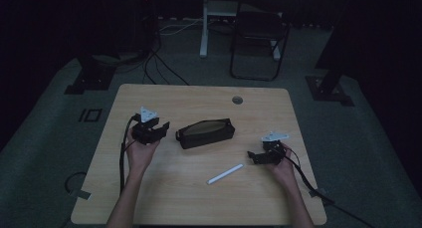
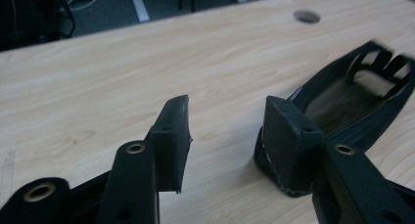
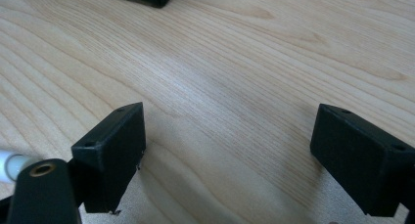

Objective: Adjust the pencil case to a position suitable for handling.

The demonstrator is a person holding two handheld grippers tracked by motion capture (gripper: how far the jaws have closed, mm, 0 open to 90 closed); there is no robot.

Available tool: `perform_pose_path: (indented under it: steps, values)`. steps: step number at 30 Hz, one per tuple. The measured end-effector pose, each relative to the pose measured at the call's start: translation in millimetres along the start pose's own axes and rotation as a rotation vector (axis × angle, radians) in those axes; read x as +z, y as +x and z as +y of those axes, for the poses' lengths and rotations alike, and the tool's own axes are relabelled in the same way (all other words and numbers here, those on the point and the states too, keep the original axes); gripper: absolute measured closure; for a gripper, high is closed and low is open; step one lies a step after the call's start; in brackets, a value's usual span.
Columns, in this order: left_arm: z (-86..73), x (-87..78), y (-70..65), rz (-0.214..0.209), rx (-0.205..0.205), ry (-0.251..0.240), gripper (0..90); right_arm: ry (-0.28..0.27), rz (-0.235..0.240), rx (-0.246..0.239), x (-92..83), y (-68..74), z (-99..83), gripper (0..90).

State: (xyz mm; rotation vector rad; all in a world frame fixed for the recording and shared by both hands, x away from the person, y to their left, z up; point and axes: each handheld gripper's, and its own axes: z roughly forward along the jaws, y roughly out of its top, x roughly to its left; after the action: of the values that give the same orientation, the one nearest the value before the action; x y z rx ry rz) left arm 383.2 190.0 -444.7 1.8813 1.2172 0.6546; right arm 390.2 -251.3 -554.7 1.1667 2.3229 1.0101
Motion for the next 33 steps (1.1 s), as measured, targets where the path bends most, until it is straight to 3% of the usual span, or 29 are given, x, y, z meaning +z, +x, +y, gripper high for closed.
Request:
perform_pose_path:
  steps: [3,15,33]
  values:
    - [5.4,-3.1,-2.6,-0.014,-0.007,-0.023,51.7,0.0,0.0,0.001,0.0,0.0,0.0,13.2]
    - [16.2,2.1,-13.3,-0.043,0.007,-0.032,50.6,0.0,0.0,-0.001,0.0,0.0,0.0,13.2]
    - [13.9,32.7,-31.2,-0.074,0.053,0.048,51.6,0.0,0.0,0.0,0.0,0.0,0.0,13.2]
